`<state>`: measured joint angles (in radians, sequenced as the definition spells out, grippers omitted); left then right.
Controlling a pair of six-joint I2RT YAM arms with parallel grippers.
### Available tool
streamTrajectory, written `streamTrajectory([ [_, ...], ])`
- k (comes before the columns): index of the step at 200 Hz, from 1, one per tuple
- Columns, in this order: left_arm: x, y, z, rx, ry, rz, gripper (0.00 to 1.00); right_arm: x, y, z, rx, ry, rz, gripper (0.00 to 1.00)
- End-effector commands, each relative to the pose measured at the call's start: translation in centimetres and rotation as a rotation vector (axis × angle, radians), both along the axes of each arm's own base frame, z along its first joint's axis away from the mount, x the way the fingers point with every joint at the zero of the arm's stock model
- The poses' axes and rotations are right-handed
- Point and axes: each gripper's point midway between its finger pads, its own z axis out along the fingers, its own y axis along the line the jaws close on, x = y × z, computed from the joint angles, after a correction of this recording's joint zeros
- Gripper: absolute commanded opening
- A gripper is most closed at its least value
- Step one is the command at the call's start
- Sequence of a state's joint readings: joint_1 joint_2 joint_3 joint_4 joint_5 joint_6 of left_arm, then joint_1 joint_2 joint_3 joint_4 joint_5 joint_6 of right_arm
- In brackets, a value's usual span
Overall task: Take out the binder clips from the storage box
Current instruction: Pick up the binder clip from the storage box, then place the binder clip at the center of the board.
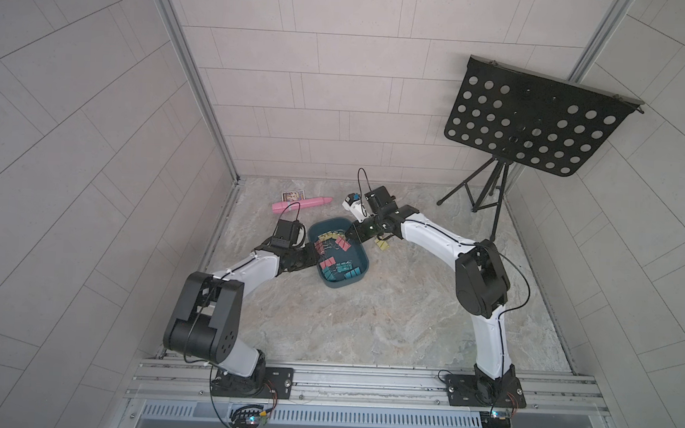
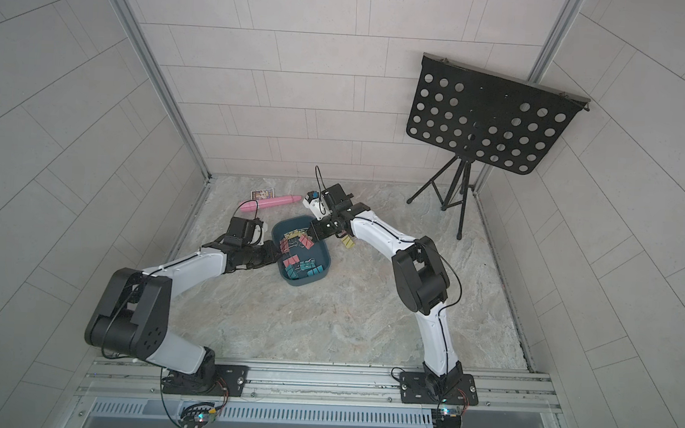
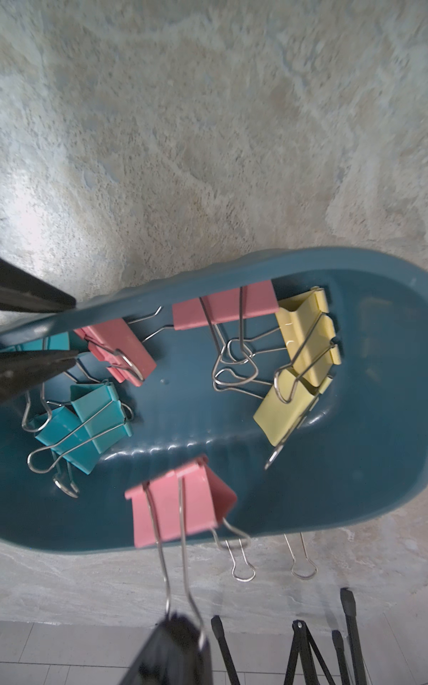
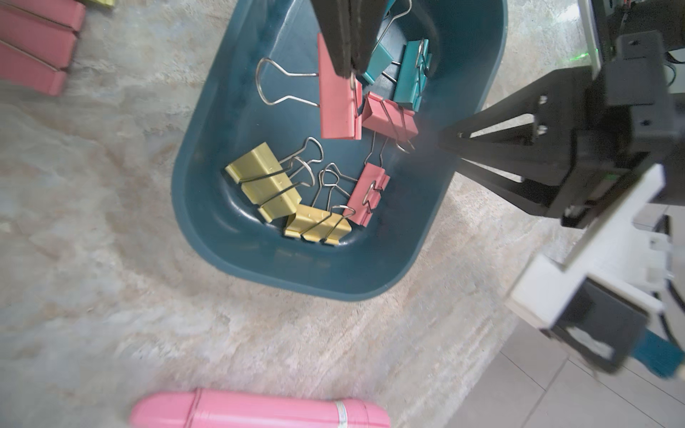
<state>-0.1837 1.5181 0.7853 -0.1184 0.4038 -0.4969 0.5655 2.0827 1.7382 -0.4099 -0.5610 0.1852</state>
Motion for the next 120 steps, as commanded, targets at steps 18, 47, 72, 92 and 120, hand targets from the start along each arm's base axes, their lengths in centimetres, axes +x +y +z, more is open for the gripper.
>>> streamTrajectory([
  [18, -0.1, 0.0, 0.6, 0.016, -0.013, -0.015, 0.26, 0.9, -2.6, 4.7, 0.105, -0.055, -0.062, 0.00],
  [47, 0.0, -0.1, 0.7, 0.014, -0.015, -0.016, 0.26, 1.9, -5.8, 6.1, 0.152, -0.062, -0.126, 0.00],
  [72, 0.0, 0.0, 0.7, 0.015, -0.017, -0.014, 0.26, 3.0, -8.9, 6.9, 0.192, -0.064, -0.199, 0.00],
  [92, -0.1, 0.0, 0.7, 0.015, -0.019, -0.014, 0.26, 4.0, -11.3, 7.1, 0.214, -0.061, -0.250, 0.00],
  [120, -0.1, 0.0, 0.7, 0.014, -0.016, -0.014, 0.26, 5.5, -14.3, 6.4, 0.222, -0.043, -0.319, 0.00],
])
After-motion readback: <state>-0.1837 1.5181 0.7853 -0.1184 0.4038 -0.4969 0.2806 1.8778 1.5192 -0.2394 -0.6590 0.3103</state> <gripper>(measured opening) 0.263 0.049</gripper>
